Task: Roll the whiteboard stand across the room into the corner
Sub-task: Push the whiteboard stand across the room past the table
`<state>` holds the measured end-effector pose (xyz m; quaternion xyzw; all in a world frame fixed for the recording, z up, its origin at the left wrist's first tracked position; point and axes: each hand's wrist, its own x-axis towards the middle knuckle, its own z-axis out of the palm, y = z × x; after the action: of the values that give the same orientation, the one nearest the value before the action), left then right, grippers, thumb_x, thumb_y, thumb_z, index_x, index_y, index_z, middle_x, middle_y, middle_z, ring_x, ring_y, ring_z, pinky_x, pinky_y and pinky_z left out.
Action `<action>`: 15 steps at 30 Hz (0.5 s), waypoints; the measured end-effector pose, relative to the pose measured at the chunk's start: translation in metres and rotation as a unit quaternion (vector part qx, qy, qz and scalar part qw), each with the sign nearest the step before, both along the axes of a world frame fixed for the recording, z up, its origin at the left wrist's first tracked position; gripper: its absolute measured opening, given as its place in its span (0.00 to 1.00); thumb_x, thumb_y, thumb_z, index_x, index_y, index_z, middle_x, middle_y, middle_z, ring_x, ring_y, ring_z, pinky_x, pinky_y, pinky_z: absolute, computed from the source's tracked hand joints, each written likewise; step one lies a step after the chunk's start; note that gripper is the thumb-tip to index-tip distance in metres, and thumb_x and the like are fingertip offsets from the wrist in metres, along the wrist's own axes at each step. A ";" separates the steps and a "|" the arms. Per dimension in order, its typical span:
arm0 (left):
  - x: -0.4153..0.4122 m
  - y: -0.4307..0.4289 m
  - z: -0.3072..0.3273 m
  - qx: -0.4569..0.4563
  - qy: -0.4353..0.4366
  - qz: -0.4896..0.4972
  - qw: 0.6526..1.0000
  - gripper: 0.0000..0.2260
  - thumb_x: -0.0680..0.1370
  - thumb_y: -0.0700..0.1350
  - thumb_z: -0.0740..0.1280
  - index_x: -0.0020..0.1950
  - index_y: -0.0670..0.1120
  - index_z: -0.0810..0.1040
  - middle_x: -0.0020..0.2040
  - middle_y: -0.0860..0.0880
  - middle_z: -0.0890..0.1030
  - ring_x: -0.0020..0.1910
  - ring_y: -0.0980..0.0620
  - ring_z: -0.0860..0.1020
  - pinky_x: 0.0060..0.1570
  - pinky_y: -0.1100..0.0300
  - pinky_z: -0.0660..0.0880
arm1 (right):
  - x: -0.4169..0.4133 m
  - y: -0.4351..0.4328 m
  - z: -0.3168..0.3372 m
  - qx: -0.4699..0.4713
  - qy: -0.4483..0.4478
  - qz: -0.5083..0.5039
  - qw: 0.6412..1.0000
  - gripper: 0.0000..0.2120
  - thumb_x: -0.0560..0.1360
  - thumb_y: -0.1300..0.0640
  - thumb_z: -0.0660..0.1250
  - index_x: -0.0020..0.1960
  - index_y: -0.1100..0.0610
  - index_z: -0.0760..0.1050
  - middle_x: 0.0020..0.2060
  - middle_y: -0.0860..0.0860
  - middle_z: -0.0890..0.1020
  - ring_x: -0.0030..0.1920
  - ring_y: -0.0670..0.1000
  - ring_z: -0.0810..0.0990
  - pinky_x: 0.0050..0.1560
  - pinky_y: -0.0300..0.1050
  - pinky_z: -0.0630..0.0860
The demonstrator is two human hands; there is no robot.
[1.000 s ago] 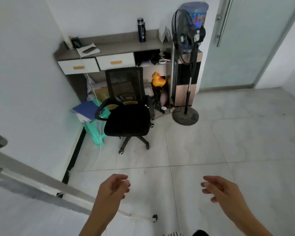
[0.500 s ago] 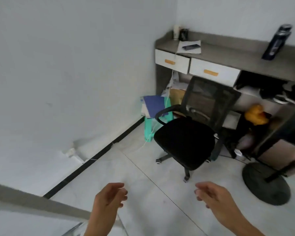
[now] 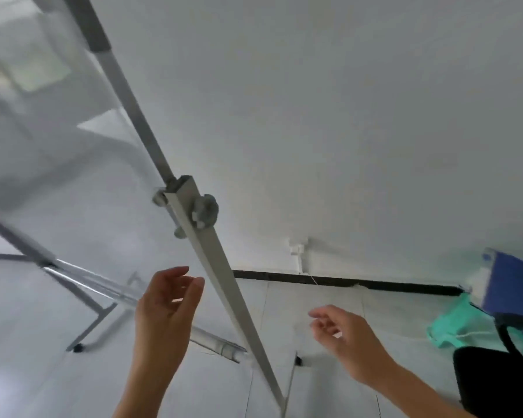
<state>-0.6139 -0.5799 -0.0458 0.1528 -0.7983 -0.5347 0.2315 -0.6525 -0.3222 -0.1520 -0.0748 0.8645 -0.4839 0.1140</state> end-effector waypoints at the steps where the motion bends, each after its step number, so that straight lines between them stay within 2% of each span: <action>1: -0.003 0.003 0.012 -0.007 0.023 0.020 1.000 0.12 0.72 0.49 0.73 0.52 0.54 0.76 0.44 0.51 0.83 0.44 0.49 0.83 0.48 0.48 0.80 | -0.013 -0.014 0.007 0.002 0.012 0.035 0.999 0.10 0.74 0.50 0.68 0.55 0.45 0.77 0.43 0.44 0.84 0.45 0.40 0.81 0.50 0.39 0.78; 4: -0.013 0.015 0.046 -0.019 0.079 0.062 0.995 0.22 0.68 0.53 0.71 0.60 0.53 0.71 0.50 0.54 0.80 0.46 0.54 0.82 0.42 0.62 0.79 | -0.049 -0.051 0.025 0.035 0.047 0.129 0.990 0.21 0.73 0.46 0.68 0.64 0.44 0.69 0.52 0.41 0.80 0.50 0.40 0.79 0.53 0.37 0.76; 7: -0.025 0.021 0.068 -0.067 0.100 0.097 0.988 0.30 0.65 0.57 0.72 0.64 0.53 0.68 0.54 0.54 0.78 0.51 0.54 0.80 0.45 0.60 0.78 | -0.080 -0.089 0.036 0.055 0.077 0.212 0.973 0.33 0.71 0.40 0.68 0.71 0.40 0.56 0.63 0.39 0.72 0.61 0.42 0.74 0.60 0.40 0.74; 9: -0.036 0.022 0.073 -0.098 0.094 0.125 0.983 0.33 0.64 0.59 0.72 0.65 0.53 0.67 0.55 0.55 0.77 0.53 0.55 0.79 0.48 0.58 0.78 | -0.099 -0.113 0.043 0.061 0.103 0.265 0.957 0.38 0.69 0.38 0.68 0.73 0.40 0.52 0.68 0.40 0.69 0.66 0.45 0.72 0.64 0.44 0.73; 11: -0.048 0.024 0.077 -0.100 0.084 0.145 0.981 0.33 0.63 0.60 0.72 0.65 0.54 0.67 0.53 0.57 0.77 0.52 0.57 0.78 0.49 0.60 0.77 | -0.112 -0.132 0.044 0.071 0.133 0.319 0.936 0.39 0.67 0.34 0.67 0.72 0.41 0.54 0.68 0.41 0.72 0.64 0.48 0.75 0.64 0.46 0.75; 15: -0.071 0.024 0.081 -0.080 0.084 0.175 0.978 0.25 0.62 0.60 0.72 0.57 0.58 0.73 0.47 0.57 0.81 0.48 0.59 0.80 0.45 0.67 0.78 | -0.130 -0.150 0.039 0.084 0.159 0.386 0.905 0.37 0.65 0.27 0.59 0.66 0.46 0.61 0.60 0.41 0.79 0.55 0.50 0.82 0.60 0.40 0.76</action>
<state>-0.6852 -0.5555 0.0356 0.2254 -0.7769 -0.4317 0.3991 -0.7827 -0.4720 -0.1131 -0.4689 0.8118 -0.3096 0.1590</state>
